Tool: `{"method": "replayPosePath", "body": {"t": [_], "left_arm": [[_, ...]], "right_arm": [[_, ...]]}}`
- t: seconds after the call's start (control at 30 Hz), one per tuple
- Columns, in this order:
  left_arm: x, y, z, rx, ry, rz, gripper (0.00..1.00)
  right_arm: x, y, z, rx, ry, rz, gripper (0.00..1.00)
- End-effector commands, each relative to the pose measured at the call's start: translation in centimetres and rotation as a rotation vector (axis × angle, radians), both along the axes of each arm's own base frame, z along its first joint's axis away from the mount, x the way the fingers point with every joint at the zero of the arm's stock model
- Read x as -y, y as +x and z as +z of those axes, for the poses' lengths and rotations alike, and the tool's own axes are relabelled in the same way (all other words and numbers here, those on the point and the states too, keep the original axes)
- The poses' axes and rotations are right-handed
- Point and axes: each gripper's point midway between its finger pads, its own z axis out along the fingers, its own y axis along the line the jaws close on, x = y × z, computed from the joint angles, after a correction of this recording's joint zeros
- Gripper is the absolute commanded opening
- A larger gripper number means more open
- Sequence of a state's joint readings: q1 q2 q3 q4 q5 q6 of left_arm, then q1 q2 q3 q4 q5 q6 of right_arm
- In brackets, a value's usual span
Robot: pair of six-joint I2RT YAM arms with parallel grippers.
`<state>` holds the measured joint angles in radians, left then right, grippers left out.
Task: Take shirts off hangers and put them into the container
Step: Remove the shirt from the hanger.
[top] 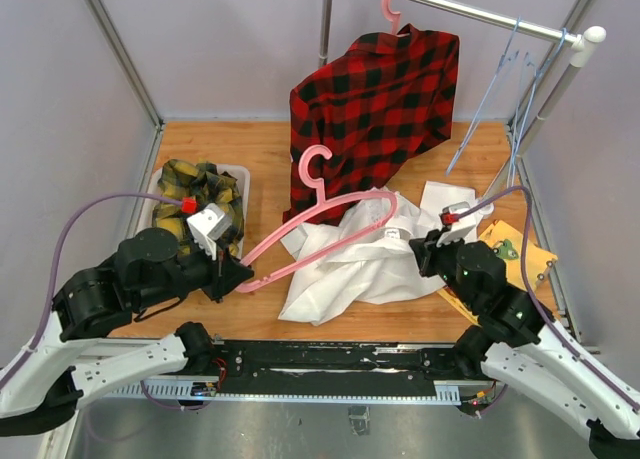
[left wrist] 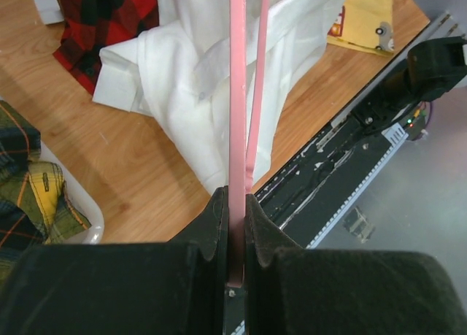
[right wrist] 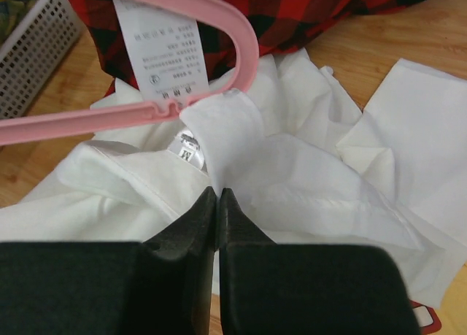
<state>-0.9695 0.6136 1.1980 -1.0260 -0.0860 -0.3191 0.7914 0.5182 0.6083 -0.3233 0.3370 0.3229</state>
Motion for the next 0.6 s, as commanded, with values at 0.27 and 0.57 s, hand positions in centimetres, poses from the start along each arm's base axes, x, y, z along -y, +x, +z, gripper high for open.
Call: {"method": "replayPosePath", "body": {"t": [0.27,0.57], "left_arm": [[2.3,2.2,-3.2,-0.039,0.06,0.035,0.0],[11.5,-0.5,-4.4,-0.168,-0.246,-0.289,0.0]], "right_arm": [[0.7,-1.5,3.2,0.077,0.095,0.041,0.02],[-3.6,-1.4,3.9,0.073,0.226,0.177,0.02]]}}
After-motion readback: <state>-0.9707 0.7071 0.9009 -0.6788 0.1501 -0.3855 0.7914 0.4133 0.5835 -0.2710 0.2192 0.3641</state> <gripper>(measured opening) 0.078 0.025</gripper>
